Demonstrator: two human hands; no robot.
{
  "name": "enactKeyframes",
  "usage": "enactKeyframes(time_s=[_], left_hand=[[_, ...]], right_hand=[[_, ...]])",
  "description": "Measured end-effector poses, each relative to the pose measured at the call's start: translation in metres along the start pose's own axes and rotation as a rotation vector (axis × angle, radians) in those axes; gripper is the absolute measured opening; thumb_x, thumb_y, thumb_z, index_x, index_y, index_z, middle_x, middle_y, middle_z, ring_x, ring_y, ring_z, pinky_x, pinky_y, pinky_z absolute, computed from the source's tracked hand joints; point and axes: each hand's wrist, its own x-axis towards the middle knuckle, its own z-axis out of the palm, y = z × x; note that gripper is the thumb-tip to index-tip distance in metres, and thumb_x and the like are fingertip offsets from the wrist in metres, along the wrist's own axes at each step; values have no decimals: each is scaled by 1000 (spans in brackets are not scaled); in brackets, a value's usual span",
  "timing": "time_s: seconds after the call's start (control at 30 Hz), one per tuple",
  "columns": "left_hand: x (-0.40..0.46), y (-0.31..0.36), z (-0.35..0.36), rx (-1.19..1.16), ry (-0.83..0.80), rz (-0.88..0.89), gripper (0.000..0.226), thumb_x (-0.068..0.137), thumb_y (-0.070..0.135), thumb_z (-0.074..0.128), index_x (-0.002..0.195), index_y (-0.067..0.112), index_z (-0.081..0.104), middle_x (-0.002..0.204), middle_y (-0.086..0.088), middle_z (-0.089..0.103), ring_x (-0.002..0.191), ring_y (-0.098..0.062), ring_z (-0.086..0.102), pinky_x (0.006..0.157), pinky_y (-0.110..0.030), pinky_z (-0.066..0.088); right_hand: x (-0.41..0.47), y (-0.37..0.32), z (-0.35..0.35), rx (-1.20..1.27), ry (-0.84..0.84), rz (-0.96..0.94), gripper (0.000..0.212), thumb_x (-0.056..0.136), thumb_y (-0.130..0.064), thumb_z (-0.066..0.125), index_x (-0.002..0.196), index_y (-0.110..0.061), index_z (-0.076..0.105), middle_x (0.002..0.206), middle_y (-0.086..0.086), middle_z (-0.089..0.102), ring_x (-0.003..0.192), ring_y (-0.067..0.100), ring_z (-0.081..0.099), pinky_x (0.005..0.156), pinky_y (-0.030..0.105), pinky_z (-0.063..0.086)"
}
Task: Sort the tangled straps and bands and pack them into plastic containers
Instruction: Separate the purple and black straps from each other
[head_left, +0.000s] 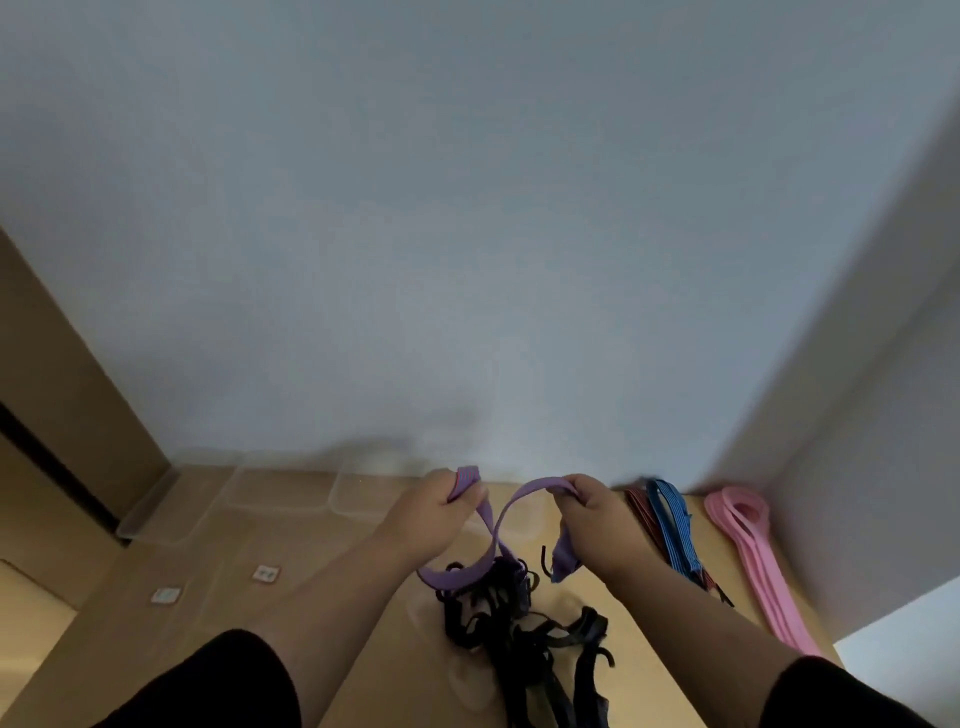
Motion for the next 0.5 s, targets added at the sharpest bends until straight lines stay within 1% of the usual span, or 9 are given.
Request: enactKeyframes(time_s=[0.07,0.13,0.17,0.23,0.27,0.33,0.4,0.43,0.5], left_hand=[[9,15,-14,-25,26,64,31,103,25,51,81,16,71,80,-8,58,76,-15,56,84,-38,46],[16,36,-27,-75,20,131,31,103,23,51,83,13,73,89,-1,58,88,-9,58,87,-27,46],[18,47,-32,-128,-6,160,31,102,23,52,82,14,74,91,2,59,91,-5,59,89,-22,43],[21,68,-38,-249,-65,194,31,96,32,55,77,17,73,97,3,61,98,-7,61,96,-27,43],[20,79,-41,-290,-76,216,33,91,39,55,74,17,73,100,2,62,102,-11,62,100,-32,44],[16,97,-47,-333,-79,261,39,85,47,54,71,15,71,105,-2,63,106,-19,62,103,-39,42],[12,114,-55,-403,-71,308,36,87,42,55,65,18,69,108,-9,63,109,-23,61,103,-39,42],[10,121,-59,-449,-75,335,35,88,36,54,60,21,67,109,-11,64,110,-20,61,103,-37,41],[7,133,-69,-524,-88,392,37,89,29,53,54,24,62,109,-6,67,114,-16,62,105,-32,40]], right_hand=[[0,0,1,-26,-24,-1,27,103,-35,45,94,-15,60,58,14,67,55,32,67,67,50,60],[0,-2,2,22,-26,8,22,103,-34,48,97,-17,61,62,18,68,56,33,68,64,46,59],[0,-2,3,22,-7,6,17,103,-34,51,101,-20,62,65,17,69,58,28,68,65,45,59],[4,-3,4,43,8,21,14,103,-30,54,113,-24,61,71,13,69,60,19,66,61,37,58],[6,-4,5,87,-6,29,18,103,-27,54,120,-23,59,69,12,68,60,17,65,58,33,57],[9,-5,8,149,-33,25,26,104,-21,53,130,-22,54,64,10,65,58,16,64,58,32,56],[10,-8,10,157,-44,-7,38,102,-19,55,139,-27,47,60,8,63,54,16,61,55,31,54],[12,-10,11,169,-50,-17,46,101,-19,58,141,-33,42,59,8,63,53,17,59,54,31,53],[13,-16,11,209,-60,-18,60,96,-19,66,139,-49,36,61,7,61,51,19,56,54,33,55]])
